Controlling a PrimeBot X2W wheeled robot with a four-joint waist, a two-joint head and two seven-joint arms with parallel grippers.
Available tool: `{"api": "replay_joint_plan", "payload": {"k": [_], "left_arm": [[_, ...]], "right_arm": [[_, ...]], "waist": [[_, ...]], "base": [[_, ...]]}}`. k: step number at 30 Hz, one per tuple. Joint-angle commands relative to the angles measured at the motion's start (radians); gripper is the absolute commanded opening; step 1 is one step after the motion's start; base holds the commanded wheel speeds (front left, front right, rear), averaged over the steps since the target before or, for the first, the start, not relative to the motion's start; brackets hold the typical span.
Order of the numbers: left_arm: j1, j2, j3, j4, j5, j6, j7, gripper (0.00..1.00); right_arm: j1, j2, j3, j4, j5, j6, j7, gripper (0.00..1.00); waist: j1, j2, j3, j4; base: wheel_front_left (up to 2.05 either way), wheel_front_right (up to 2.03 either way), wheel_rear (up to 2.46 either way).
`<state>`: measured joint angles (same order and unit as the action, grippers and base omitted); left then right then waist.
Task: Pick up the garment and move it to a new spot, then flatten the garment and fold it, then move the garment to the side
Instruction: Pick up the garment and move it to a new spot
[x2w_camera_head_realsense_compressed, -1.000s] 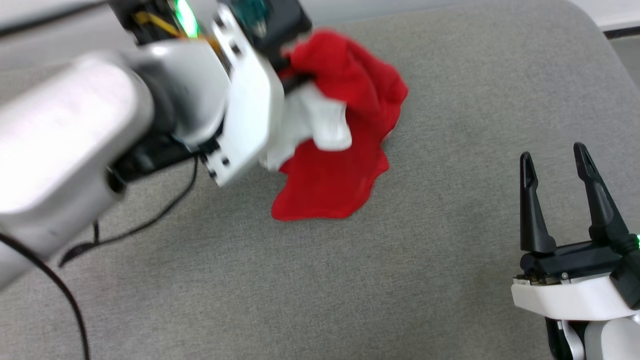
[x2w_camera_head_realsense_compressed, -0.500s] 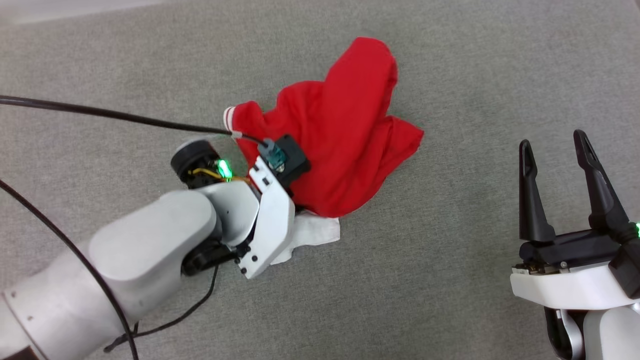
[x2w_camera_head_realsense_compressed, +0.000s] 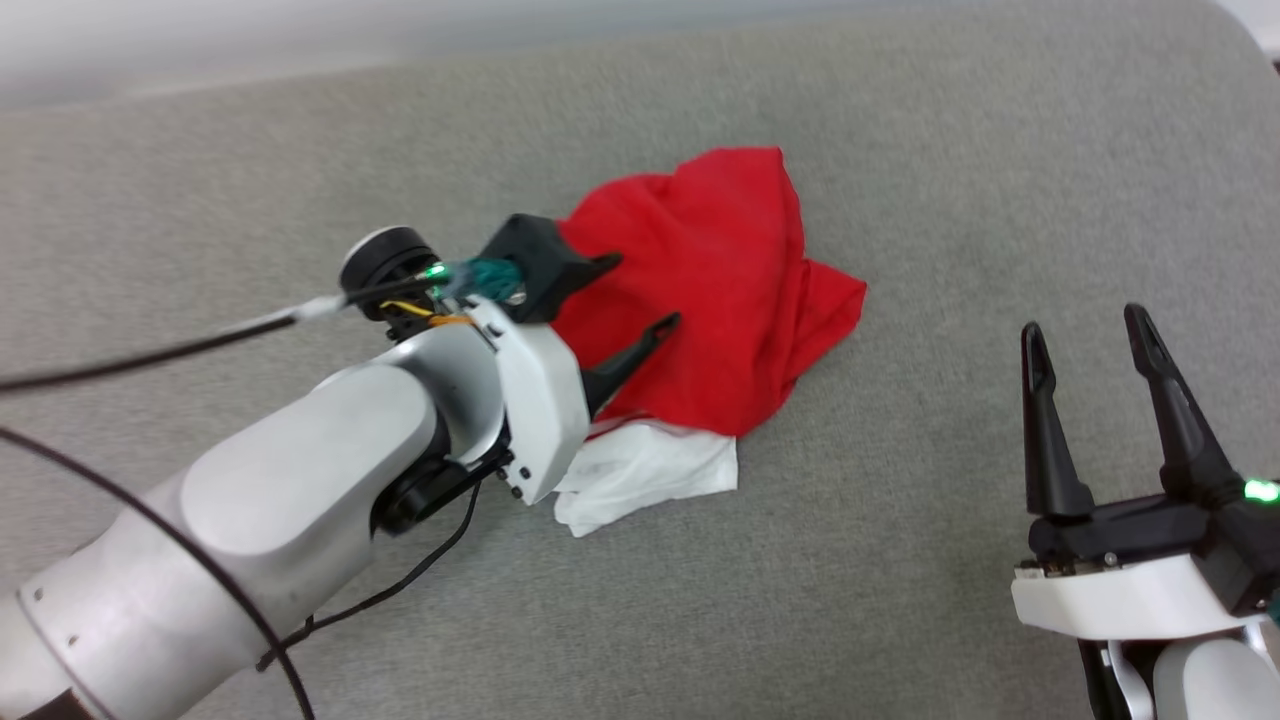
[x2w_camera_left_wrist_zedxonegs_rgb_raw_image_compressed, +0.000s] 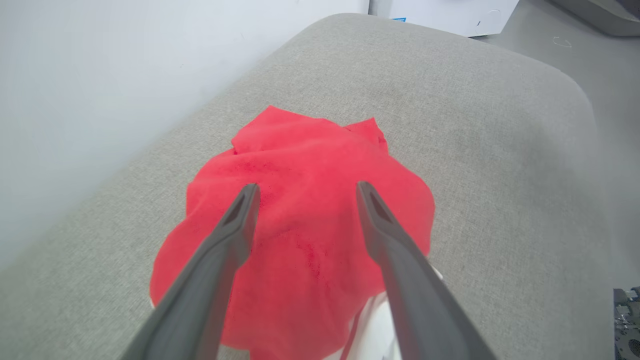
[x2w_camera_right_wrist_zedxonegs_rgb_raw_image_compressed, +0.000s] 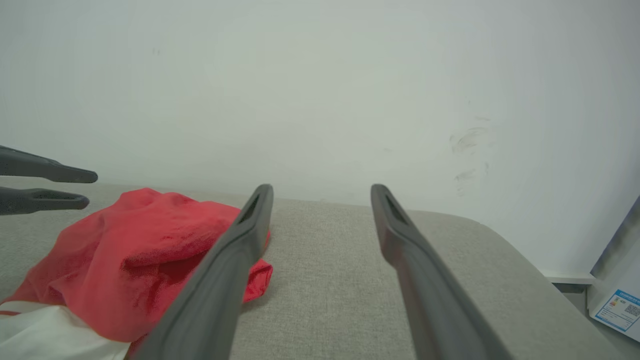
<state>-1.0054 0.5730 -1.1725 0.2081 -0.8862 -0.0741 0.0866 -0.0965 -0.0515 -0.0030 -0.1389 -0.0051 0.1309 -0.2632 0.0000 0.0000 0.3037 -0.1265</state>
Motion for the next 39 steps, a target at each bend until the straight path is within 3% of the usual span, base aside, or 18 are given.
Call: {"api": "replay_joint_plan", "payload": {"k": [1,6,10,13,16,19,24,28,39], "left_arm": [[0.034,0.012,0.012,-0.011,0.018,0.025,-0.045,1.0],[0.117,0.037,0.07,-0.04,0.05,0.151,-0.214,1.0],[0.204,0.048,0.135,-0.042,0.093,0.298,-0.331,1.0],[0.294,0.041,0.201,-0.064,0.133,0.407,-0.351,1.0],[0.411,0.019,0.326,-0.129,0.215,0.496,-0.353,1.0],[0.541,-0.016,0.446,-0.179,0.293,0.543,-0.352,1.0],[0.701,-0.078,0.593,-0.215,0.386,0.556,-0.352,1.0],[0.825,-0.152,0.719,-0.236,0.473,0.536,-0.352,1.0],[1.013,-0.334,0.944,-0.237,0.649,0.366,-0.352,1.0]], "right_arm": [[0.019,0.002,-0.004,0.003,-0.006,0.0,-0.002,1.0],[0.052,0.002,-0.012,0.01,-0.019,0.0,-0.002,1.0],[0.069,0.002,-0.02,0.015,-0.022,0.0,-0.002,1.0],[0.081,0.002,-0.028,0.017,-0.027,0.0,-0.002,1.0],[0.086,0.002,-0.032,0.021,-0.025,0.0,-0.002,1.0],[0.097,0.002,-0.036,0.025,-0.024,0.0,-0.002,1.0],[0.109,0.002,-0.035,0.031,-0.017,0.0,-0.002,1.0],[0.121,0.002,-0.035,0.043,-0.002,0.0,-0.002,1.0],[0.164,0.002,-0.041,0.097,0.06,0.0,-0.002,1.0]], "waist": [[0.0,0.0,-0.051,0.032],[0.0,0.0,-0.107,0.071],[0.0,0.0,-0.137,0.097],[0.0,0.0,-0.152,0.115],[0.0,0.0,-0.164,0.128],[0.0,0.0,-0.177,0.139],[0.0,0.0,-0.19,0.148],[0.0,0.0,-0.2,0.151],[0.0,0.0,-0.231,0.153]], "base": [[0.0,0.0,0.0],[0.0,0.0,0.0],[0.0,0.0,0.0],[0.0,0.0,0.0],[0.0,0.0,0.0],[0.0,0.0,0.0],[0.0,0.0,0.0],[0.0,0.0,0.0],[0.0,0.0,0.0]]}}
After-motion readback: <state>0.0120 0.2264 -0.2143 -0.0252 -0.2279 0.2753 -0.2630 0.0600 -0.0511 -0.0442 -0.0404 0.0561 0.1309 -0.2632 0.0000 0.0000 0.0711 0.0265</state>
